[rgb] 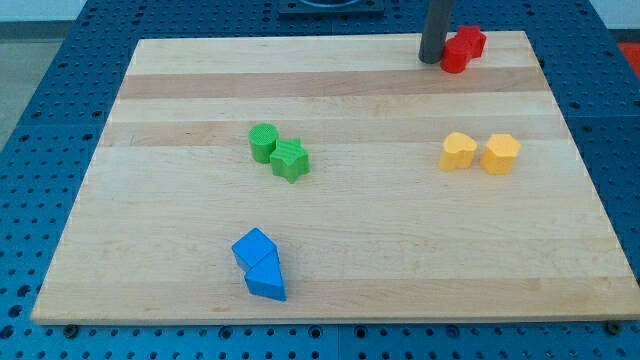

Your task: Move blue blocks on right side slightly

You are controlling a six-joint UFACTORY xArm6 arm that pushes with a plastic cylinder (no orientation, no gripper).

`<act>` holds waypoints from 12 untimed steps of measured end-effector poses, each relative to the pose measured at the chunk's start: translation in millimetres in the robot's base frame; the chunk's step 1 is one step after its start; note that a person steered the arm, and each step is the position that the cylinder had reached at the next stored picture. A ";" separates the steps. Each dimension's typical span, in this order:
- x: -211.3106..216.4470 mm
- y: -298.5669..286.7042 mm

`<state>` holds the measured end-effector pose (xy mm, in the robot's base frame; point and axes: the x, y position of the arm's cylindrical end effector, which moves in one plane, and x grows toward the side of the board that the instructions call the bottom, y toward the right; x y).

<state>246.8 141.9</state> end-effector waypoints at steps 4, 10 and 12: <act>-6.1 -104.3; 58.8 -209.3; 96.8 -322.1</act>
<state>343.7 -180.2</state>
